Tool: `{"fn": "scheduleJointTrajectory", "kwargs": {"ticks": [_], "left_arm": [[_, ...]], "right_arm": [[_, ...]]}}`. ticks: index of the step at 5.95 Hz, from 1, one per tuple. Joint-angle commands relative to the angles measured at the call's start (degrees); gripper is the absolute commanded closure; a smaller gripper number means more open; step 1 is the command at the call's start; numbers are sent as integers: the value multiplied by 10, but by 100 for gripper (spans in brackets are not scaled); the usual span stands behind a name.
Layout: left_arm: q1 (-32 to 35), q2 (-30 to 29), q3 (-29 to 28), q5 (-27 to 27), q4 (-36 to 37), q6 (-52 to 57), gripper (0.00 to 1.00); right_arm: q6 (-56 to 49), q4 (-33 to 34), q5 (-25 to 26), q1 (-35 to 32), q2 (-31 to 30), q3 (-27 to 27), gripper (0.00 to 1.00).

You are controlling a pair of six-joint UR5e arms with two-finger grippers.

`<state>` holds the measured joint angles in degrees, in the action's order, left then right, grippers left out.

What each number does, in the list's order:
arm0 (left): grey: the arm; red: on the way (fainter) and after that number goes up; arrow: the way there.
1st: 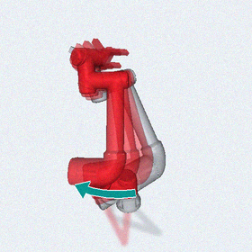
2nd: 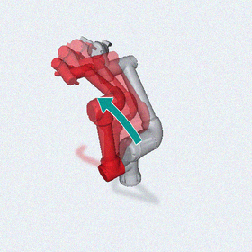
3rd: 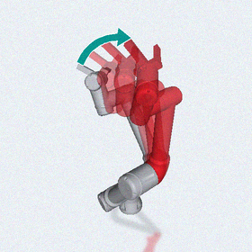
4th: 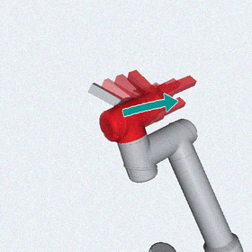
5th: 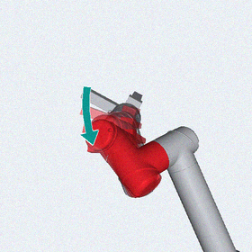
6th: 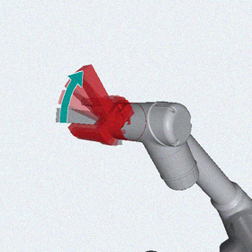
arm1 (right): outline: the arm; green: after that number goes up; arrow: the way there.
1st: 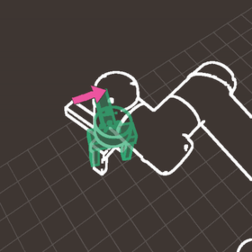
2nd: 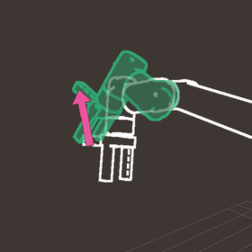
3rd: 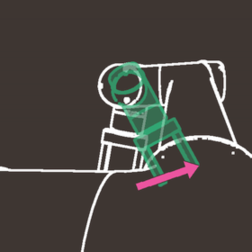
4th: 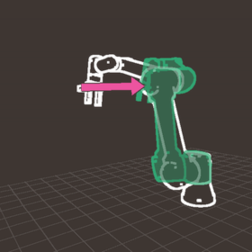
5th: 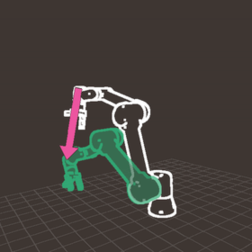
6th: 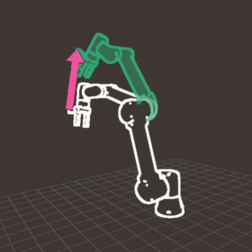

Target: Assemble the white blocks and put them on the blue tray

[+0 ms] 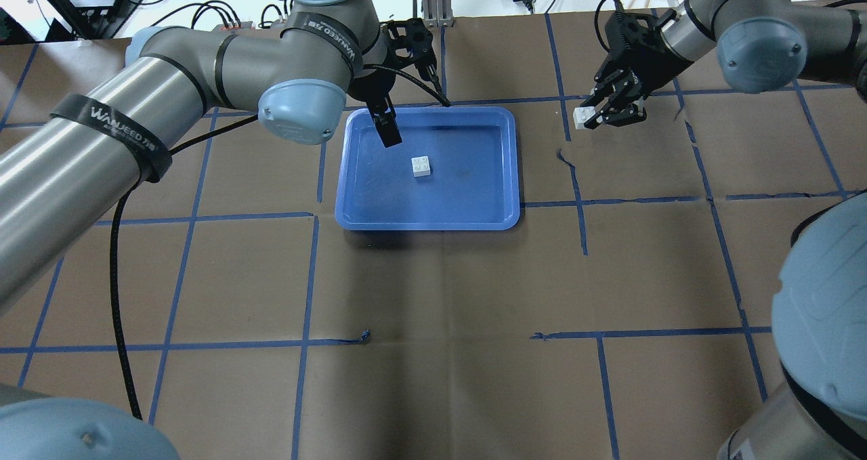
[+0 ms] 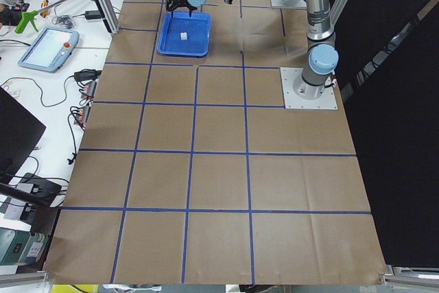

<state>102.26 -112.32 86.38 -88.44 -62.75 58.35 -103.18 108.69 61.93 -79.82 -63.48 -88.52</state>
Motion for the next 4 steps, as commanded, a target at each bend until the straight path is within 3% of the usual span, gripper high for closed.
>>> {"fn": "scheduleJointTrajectory", "kwargs": {"ticks": [1, 2, 3, 4], "left_arm": [[-37, 66, -1, -12, -83, -92, 5], [-51, 110, 2, -13, -136, -156, 5], [-52, 132, 1, -48, -191, -284, 2], [-52, 142, 0, -86, -199, -356, 2]], "right_arm": [[99, 92, 0, -66, 4, -23, 78], [145, 144, 0, -90, 6, -44, 78], [186, 211, 0, -116, 17, -70, 78], [230, 276, 2, -143, 34, -84, 78]]}}
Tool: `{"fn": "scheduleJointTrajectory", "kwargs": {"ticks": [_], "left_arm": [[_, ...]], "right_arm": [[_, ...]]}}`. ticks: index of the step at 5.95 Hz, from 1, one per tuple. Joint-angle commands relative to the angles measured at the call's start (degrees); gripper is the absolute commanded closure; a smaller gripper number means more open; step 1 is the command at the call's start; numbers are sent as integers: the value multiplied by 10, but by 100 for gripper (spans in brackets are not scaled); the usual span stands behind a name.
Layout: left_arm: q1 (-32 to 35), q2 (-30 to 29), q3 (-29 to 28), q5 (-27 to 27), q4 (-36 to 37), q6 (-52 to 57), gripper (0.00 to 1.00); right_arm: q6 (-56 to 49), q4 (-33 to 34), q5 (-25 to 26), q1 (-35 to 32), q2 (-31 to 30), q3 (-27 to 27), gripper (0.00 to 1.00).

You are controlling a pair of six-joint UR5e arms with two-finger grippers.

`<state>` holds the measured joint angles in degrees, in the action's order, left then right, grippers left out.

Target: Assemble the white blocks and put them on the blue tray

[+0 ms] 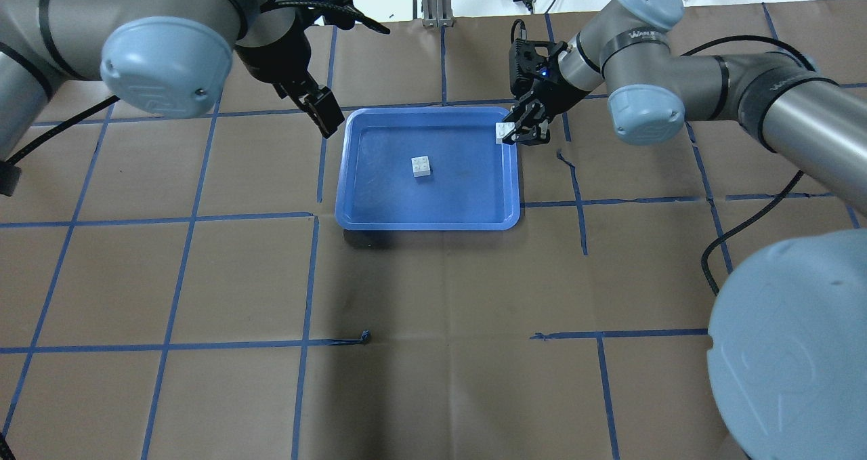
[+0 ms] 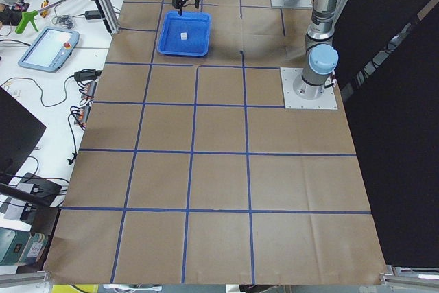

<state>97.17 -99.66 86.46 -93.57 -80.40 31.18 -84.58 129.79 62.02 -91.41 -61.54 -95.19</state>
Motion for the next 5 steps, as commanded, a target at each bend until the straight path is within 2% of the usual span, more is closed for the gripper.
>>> {"fn": "scheduleJointTrajectory", "kwargs": {"ticks": [1, 2, 3, 5], "left_arm": [[-2, 22, -1, -36, -22, -171, 2], [-10, 45, -2, -33, -25, -247, 2], [-16, 81, 0, -32, -80, -258, 2], [-8, 75, 1, -34, -86, -301, 1]], "right_arm": [[77, 102, 2, -50, 33, -18, 78], [93, 131, 5, -70, 50, -18, 78], [104, 151, 5, -75, 61, -18, 78], [119, 184, 1, -76, 80, -17, 78]]}}
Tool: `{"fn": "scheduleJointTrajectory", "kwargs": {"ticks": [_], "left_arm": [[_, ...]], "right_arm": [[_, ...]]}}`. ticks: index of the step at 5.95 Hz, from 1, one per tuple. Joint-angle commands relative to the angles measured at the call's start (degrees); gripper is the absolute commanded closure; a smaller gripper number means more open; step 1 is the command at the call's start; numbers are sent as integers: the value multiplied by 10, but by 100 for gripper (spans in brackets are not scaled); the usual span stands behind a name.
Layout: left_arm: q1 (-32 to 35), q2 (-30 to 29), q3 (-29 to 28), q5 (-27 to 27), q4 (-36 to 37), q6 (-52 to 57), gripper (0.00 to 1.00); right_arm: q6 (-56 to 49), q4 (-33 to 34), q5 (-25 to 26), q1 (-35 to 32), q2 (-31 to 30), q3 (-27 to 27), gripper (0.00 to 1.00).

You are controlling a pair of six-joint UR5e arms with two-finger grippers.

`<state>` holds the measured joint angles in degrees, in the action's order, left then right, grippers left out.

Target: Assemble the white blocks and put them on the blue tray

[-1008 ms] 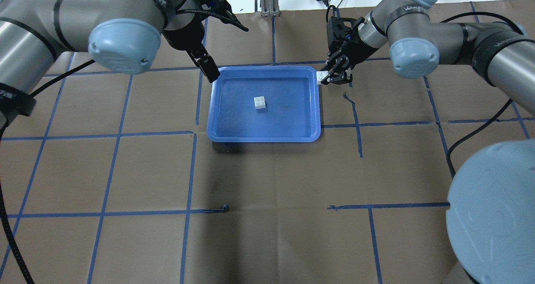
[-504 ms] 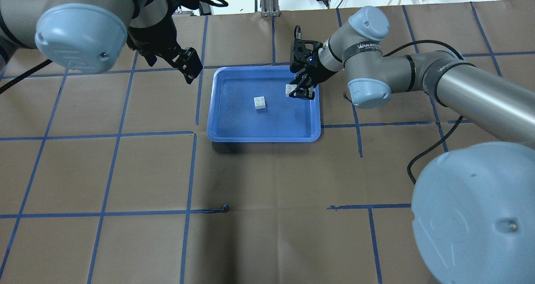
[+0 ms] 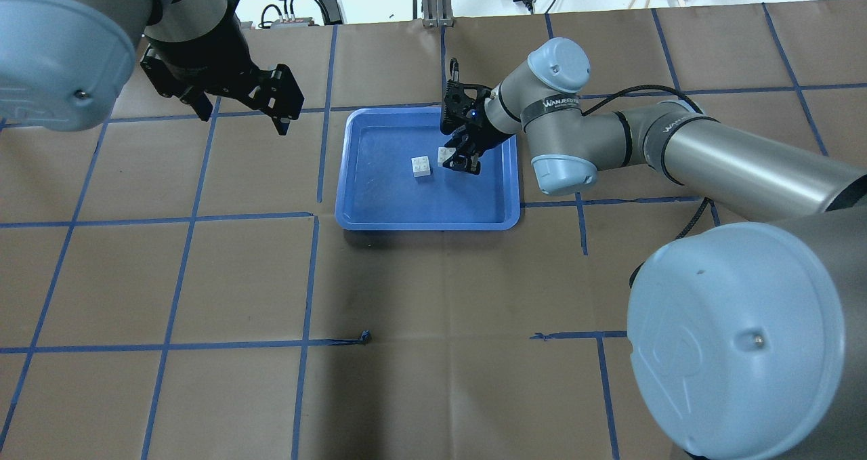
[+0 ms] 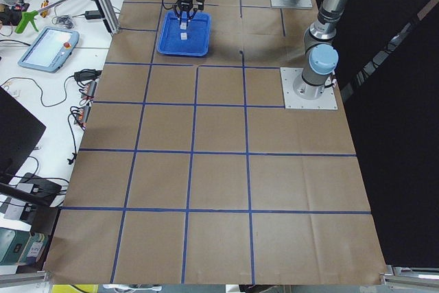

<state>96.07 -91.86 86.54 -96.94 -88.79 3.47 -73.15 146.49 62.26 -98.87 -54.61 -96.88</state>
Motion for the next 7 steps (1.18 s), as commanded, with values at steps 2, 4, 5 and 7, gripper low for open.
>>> {"fn": "scheduleJointTrajectory", "kwargs": {"ticks": [2, 4, 5, 7], "left_arm": [[-9, -26, 4, 37, 38, -25, 1], [-75, 10, 17, 74, 35, -16, 1], [-73, 12, 23, 67, 40, -24, 1], [-72, 13, 23, 50, 40, -19, 1]], "right_arm": [[2, 25, -2, -2, 16, 1, 78], [5, 21, -2, -3, 16, -1, 78], [5, 20, -2, -7, 16, -2, 78], [6, 20, -1, -18, 17, -2, 78]]}}
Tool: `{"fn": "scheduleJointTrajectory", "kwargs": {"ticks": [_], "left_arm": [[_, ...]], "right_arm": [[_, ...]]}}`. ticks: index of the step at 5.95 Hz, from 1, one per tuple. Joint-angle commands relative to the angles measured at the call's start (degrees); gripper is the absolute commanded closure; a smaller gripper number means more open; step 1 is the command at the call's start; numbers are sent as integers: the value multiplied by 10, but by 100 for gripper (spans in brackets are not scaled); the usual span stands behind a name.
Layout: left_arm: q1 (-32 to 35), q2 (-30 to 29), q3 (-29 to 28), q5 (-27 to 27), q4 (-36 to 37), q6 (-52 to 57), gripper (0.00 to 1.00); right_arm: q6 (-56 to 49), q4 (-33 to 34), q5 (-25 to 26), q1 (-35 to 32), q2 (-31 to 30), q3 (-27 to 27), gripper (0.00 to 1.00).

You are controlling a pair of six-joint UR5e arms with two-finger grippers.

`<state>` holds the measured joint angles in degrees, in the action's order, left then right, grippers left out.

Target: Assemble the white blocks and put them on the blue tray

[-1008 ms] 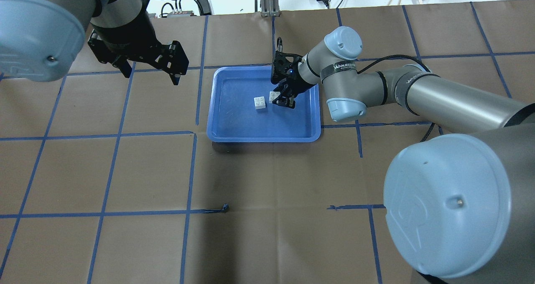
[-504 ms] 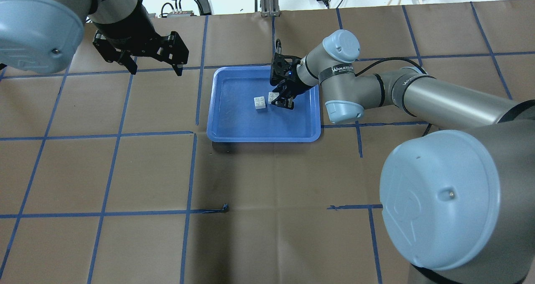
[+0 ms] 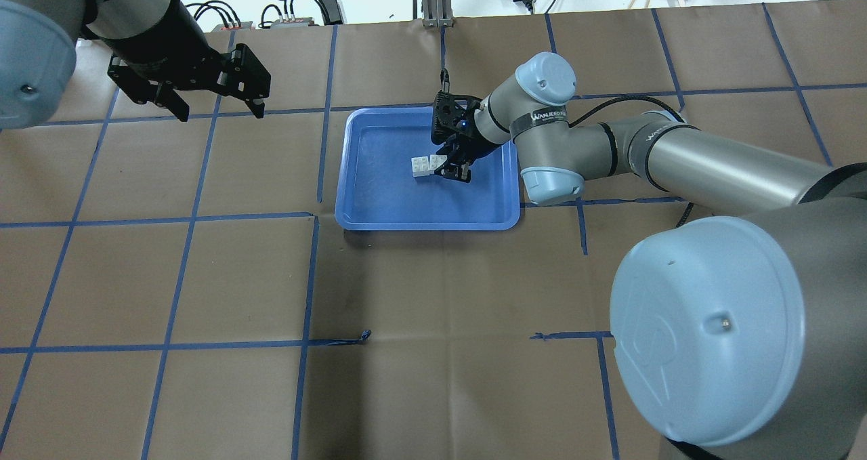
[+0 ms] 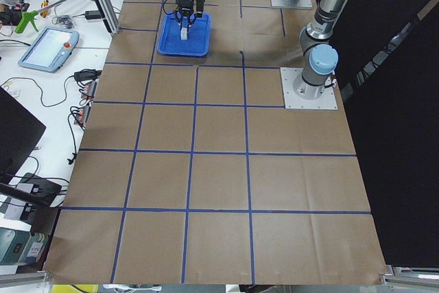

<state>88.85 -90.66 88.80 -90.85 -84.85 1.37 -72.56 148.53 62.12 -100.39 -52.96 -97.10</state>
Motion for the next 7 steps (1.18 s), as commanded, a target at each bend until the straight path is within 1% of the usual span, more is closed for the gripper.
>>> {"fn": "scheduleJointTrajectory", "kwargs": {"ticks": [1, 7], "left_arm": [[0, 1, 0, -24, 0, -1, 1], [-3, 8, 2, -26, -8, 3, 1]], "right_arm": [[0, 0, 0, -3, 1, 0, 78], [7, 4, -2, -3, 8, 2, 78]]}}
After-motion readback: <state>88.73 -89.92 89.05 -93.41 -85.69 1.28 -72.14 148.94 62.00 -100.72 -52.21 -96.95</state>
